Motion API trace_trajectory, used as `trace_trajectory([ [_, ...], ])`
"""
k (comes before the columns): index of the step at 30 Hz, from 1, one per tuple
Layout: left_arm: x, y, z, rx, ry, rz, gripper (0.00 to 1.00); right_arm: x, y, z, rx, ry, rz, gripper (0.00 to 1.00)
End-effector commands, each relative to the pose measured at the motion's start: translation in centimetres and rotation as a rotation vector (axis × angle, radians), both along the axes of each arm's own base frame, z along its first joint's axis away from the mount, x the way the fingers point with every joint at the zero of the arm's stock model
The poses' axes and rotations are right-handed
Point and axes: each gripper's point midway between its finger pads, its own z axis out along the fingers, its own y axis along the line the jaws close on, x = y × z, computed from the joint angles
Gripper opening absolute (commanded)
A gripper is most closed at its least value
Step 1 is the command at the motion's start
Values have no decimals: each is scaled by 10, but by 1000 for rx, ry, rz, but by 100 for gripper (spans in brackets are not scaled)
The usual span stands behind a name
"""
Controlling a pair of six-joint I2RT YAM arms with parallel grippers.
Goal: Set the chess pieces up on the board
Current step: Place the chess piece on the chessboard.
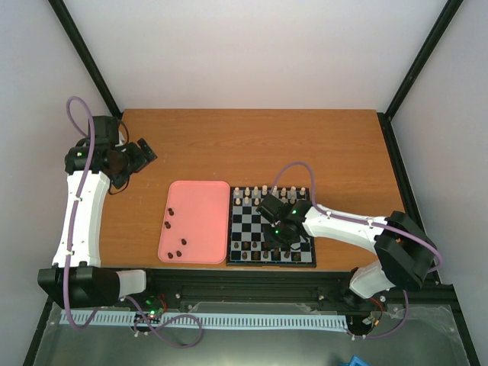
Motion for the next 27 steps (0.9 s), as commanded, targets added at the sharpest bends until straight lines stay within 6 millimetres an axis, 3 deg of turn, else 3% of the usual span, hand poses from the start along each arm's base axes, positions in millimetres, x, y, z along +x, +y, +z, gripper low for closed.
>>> trace_trajectory([
  [1, 2, 2, 7, 12, -30, -6, 100, -4, -8, -3, -34, 13, -7, 11],
  [27, 1, 1, 12, 10, -44, -10, 100, 11, -6, 40, -11, -80, -28, 46],
])
